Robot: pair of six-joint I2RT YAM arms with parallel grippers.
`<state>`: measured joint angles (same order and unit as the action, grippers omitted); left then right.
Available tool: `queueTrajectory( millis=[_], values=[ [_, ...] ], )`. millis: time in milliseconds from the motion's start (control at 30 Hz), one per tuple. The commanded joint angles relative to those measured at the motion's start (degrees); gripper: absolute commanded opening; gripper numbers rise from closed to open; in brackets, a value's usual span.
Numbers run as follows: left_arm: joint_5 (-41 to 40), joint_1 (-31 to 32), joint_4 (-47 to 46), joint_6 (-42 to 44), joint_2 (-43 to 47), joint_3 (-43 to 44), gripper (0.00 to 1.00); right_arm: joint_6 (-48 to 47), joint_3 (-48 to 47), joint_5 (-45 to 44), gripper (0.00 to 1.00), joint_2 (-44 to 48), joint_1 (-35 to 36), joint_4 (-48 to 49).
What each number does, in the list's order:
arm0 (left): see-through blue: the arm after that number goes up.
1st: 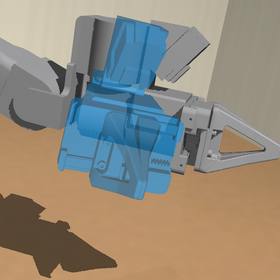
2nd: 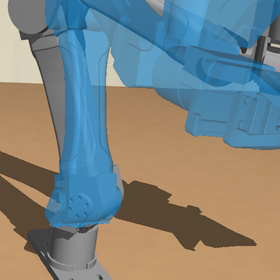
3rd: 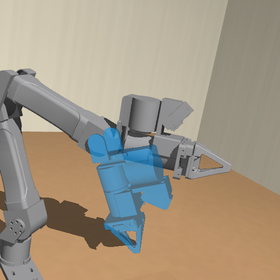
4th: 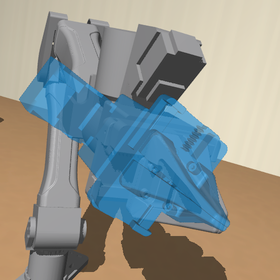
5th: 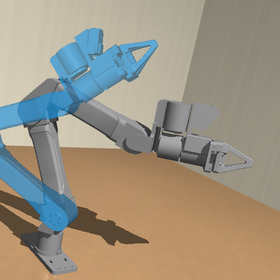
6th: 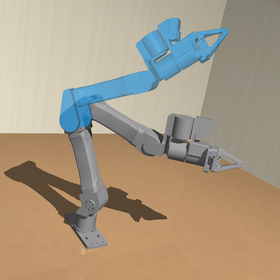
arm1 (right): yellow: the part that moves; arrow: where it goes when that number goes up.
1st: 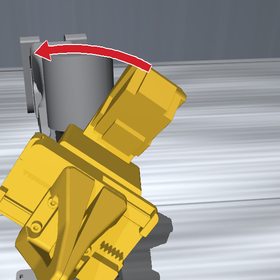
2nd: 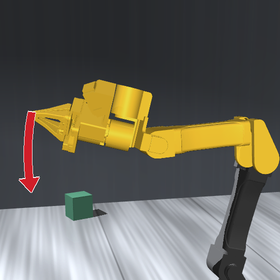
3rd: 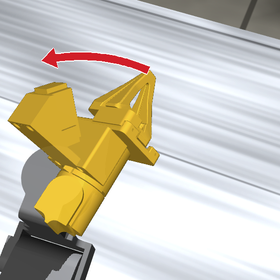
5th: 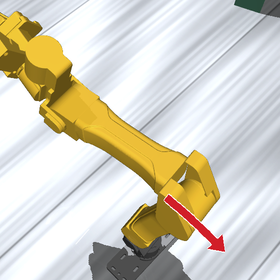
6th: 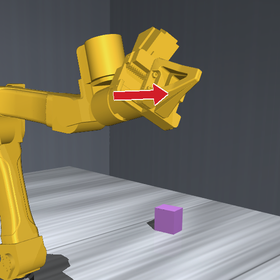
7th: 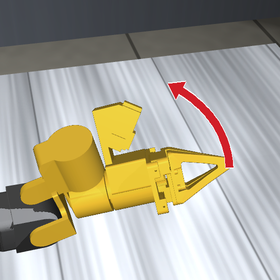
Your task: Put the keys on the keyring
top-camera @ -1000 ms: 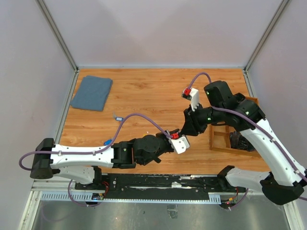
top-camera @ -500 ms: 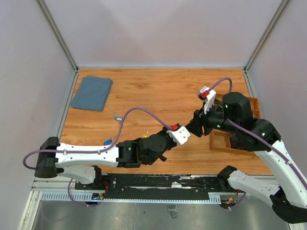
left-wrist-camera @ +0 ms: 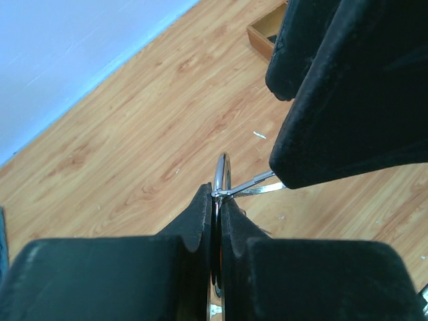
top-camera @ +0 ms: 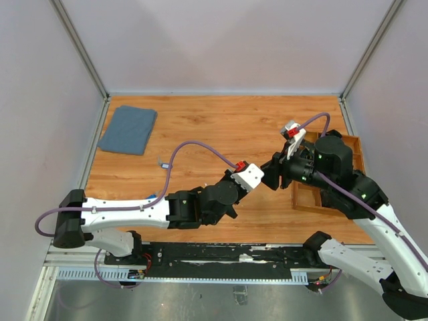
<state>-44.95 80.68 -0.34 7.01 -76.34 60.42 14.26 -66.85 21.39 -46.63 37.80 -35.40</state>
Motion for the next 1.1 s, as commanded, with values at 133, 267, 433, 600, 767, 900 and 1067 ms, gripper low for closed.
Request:
queueTrajectory(
  millis=[133, 267, 433, 600, 767, 900, 1067],
  values=[
    [-0.63, -0.53, -0.98, -2.31, 2.13, 1.89, 0.0, 2.2, 2.13, 1.83, 0.41, 0.07, -0.8, 4.39],
    [-0.84, -0.55, -1.02, -2.53, 2.68, 1.95, 0.01, 2.32, 2.73, 1.67, 0.39, -0.28, -0.81, 4.26],
    [-0.76, -0.62, -1.2, -2.84, 3.21, 1.88, 0.0, 2.18, 2.95, 1.95, 0.37, -0.56, -0.84, 3.9],
    [-0.67, -0.62, -1.07, -2.86, 2.97, 2.03, 0.0, 2.55, 3.56, 3.47, 0.37, -0.49, -0.78, 5.01],
    [-0.73, -0.62, -1.13, -2.78, 2.86, 2.24, 0.01, 3.18, 4.47, 3.75, 0.31, -0.43, -0.81, 6.04],
    [-0.84, -0.62, -0.97, -2.93, 2.86, 2.4, 0.01, 3.24, 4.95, 4.15, 0.27, -0.74, -0.84, 6.27],
    [-0.84, -0.62, -0.89, -2.99, 2.73, 2.57, 0.0, 3.51, 5.46, 4.28, 0.22, -0.92, -0.81, 7.34]
  ],
)
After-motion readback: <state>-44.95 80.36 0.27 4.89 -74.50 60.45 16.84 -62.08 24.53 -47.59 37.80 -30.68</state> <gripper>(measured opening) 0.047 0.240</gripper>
